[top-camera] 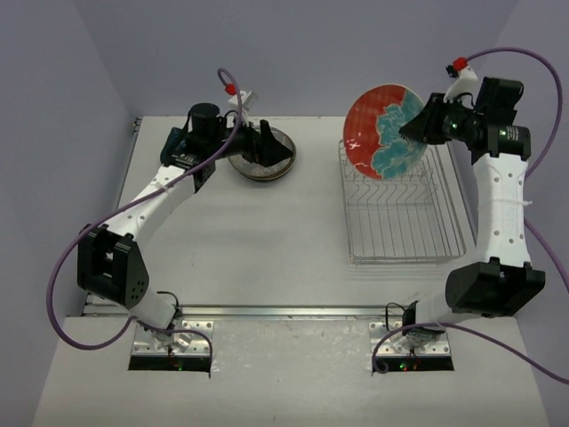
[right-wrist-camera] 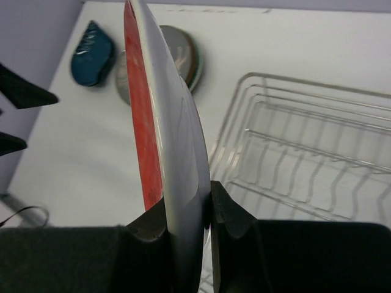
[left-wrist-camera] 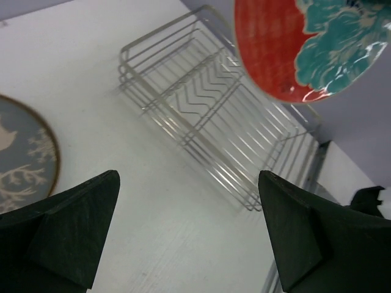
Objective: Unload the plates from the dish rack
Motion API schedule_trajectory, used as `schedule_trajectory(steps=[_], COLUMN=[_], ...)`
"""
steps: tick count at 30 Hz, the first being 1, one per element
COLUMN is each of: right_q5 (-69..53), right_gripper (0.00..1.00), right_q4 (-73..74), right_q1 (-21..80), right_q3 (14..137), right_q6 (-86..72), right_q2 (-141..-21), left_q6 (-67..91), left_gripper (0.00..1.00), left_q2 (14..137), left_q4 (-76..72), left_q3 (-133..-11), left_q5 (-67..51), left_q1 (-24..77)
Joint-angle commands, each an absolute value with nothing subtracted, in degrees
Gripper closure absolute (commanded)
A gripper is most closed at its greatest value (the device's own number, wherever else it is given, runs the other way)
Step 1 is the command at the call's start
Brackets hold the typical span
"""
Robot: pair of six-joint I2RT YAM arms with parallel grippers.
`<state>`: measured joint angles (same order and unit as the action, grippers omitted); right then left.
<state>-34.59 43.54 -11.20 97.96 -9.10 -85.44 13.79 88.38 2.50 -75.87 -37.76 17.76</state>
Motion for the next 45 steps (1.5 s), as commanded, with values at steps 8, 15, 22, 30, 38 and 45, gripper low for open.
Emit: schedule_trajectory(steps=[8,15,22,30,38,45], right_q5=[-53.8,-52.96,-49.0,-35.34,-33.42,-32.83], right_gripper=[1.0,1.0,0.71,0.01,0.01,0.01], right_q4=[22.86,21.45,24.88,29.69,30.17,30.95], right_q1=[3.9,9.05,8.97,7.79,6.13,5.71], right_q3=[86.23,84.29,85.96,85.26,82.93,82.59], right_q6=[-24.52,-24.74,-23.78,-22.59,-22.22,-21.29], right_q2=[-81.47,-82.35,-84.16,-84.6,-84.2,-83.94], left_q6=[31.02,36.12,41.71,44.21,38.85,35.48], left_gripper=[0.16,0.5,1.0,1.0,1.0,1.0], left_q2=[90.43,91.8,92.86,99.65,111.6,119.26], left_q4=[-12.08,-17.83,-23.21,-20.95,-10.93,-4.89], left_q3=[-69.2,-66.4,-65.26,-71.26,-85.42,-93.63], left_q5=[-53.32,-58.79,-64.03,-61.71,-55.23,-50.6], left_q1=[20.04,20.08,17.71,4.41,-2.87,-3.54])
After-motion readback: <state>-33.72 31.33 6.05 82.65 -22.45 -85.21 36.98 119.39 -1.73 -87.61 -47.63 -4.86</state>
